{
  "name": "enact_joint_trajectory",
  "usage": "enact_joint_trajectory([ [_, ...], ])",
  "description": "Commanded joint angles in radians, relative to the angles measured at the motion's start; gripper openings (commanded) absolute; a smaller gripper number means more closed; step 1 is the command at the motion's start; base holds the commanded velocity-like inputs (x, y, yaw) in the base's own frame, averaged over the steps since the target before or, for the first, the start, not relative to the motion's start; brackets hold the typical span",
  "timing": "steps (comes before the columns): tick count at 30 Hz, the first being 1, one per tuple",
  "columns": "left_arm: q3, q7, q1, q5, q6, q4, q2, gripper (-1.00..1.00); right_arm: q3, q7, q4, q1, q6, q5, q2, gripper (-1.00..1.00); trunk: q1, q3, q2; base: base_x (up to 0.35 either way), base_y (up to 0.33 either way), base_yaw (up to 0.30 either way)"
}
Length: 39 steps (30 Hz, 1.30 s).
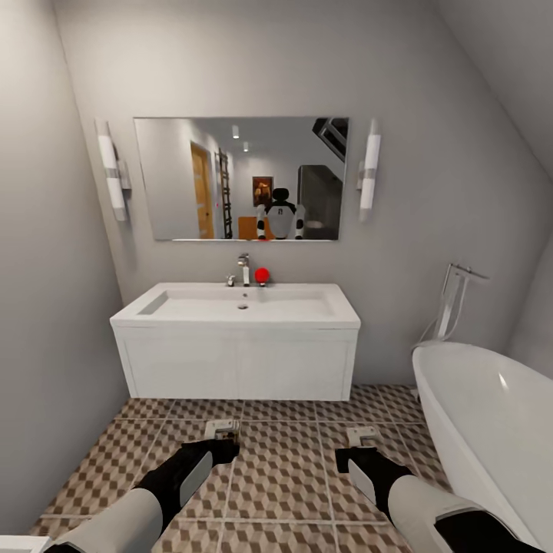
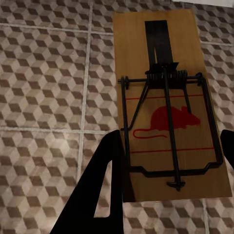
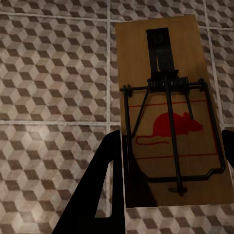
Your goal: Take the four mousetraps from the cabinet in the bathroom and place them on the bathroom floor. Make sure all four end up on the same floor surface, and ensure that at least two of them are either under or directly next to the same bathroom sink.
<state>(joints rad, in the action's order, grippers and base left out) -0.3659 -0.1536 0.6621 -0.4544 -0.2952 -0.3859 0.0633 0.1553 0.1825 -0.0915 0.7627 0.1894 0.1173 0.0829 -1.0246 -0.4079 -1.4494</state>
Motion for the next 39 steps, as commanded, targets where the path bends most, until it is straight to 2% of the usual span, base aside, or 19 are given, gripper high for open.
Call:
enact_joint_trajectory([
  [1,-0.008,-0.011,0.001,-0.009,-0.004,-0.002,-0.001,-1.0,0.009,0.005,-0.002,0.0,0.005,0.012,0.0,-1.0,0.0,-0.001,-0.001,0.255,0.0,0.001],
  [28,-0.008,-0.011,0.001,-0.01,-0.003,-0.001,-0.002,-1.0,0.009,0.005,-0.002,0.0,0.005,0.012,0.0,-1.0,0.0,-0.001,-0.001,0.313,0.0,0.0],
  [39,-0.008,-0.011,0.001,-0.012,-0.002,-0.001,-0.002,-1.0,0.009,0.009,-0.002,0.0,0.006,0.012,0.0,-1.0,0.0,-0.001,-0.001,0.037,0.0,0.0],
])
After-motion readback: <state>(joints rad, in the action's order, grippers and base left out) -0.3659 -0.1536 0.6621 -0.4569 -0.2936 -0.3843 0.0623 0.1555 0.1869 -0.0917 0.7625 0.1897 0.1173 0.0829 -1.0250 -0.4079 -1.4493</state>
